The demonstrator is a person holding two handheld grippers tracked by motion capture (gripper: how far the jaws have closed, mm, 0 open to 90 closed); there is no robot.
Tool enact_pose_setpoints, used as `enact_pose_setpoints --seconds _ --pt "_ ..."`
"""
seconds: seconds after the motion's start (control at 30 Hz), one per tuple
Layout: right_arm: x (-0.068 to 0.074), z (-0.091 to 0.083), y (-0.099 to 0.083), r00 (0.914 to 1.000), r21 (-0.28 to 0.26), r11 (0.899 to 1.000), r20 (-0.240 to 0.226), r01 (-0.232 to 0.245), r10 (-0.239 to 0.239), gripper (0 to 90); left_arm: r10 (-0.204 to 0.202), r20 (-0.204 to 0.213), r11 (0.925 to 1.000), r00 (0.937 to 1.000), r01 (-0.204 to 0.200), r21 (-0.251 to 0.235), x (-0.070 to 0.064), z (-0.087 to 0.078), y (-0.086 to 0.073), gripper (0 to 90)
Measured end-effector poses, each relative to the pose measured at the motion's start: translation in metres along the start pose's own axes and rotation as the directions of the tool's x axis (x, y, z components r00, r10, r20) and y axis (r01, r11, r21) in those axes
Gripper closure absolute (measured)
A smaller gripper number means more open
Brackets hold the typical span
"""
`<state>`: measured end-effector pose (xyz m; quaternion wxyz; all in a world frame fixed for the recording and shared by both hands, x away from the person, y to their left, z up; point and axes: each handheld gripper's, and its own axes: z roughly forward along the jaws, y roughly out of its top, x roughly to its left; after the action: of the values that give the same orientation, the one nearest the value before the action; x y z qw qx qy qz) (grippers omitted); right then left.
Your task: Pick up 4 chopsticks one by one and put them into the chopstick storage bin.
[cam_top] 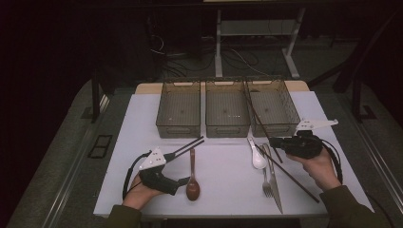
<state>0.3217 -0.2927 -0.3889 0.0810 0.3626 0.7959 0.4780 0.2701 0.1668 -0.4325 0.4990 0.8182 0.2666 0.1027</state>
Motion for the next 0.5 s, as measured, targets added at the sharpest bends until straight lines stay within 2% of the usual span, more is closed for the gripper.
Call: enact_pose_setpoints --seconds 0.5 --pt "0.001 0.023 0.023 1.0000 -0.015 1.000 -0.004 -0.003 0.003 84.2 0.002 0.000 1.0000 1.0000 -0.002 0.006 0.000 0.000 0.000 0.0"
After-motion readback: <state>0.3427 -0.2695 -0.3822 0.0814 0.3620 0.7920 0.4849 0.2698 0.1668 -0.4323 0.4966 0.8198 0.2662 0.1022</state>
